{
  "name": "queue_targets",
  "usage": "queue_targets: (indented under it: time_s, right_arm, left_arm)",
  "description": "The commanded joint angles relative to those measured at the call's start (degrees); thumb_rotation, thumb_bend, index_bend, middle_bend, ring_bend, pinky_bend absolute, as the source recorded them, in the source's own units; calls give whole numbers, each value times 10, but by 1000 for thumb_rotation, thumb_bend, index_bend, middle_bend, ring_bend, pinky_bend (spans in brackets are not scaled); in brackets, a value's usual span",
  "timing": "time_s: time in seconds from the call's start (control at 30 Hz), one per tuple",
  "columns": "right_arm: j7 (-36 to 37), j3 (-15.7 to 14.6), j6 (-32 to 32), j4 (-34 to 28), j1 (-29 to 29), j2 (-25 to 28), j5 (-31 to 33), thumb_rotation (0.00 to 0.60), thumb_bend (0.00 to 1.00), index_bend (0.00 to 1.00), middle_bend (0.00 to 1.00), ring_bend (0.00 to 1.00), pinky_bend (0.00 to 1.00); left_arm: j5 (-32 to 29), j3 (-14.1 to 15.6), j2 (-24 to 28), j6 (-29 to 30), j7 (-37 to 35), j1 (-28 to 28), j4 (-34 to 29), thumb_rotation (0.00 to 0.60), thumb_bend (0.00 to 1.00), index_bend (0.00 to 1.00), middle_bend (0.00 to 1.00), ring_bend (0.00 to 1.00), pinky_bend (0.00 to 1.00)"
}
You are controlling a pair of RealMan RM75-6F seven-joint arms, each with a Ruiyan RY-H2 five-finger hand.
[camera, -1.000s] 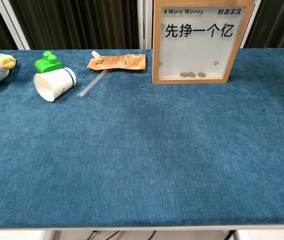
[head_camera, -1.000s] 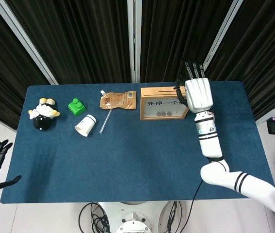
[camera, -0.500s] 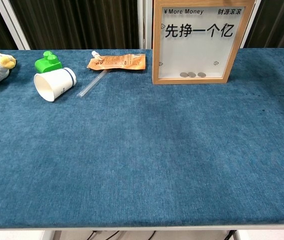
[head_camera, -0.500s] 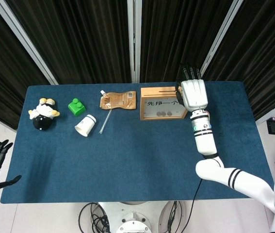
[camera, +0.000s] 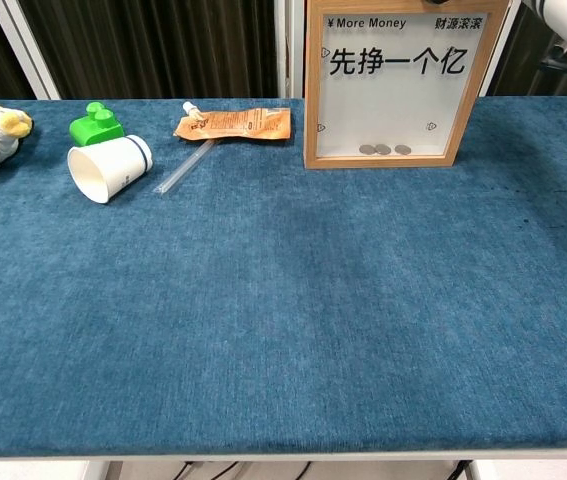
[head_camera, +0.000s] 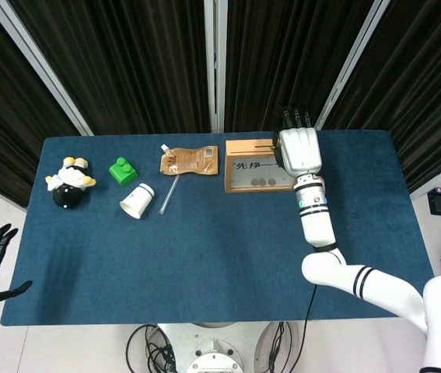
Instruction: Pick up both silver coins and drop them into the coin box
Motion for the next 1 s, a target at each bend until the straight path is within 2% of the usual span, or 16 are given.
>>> queue_targets:
  time_s: [0.03, 1.0]
  right_arm:
    - [-1, 0, 0, 3, 4, -2, 4, 600, 377, 745, 67, 0, 0]
    - [6, -17, 7, -3, 10, 6, 26, 600, 376, 742, 63, 0, 0]
  left_arm:
    - [0, 0, 0, 0, -1, 0, 1, 600, 87, 64, 11, 0, 0]
    - [0, -2, 3, -3, 3, -4, -5, 600, 87, 64, 11, 0, 0]
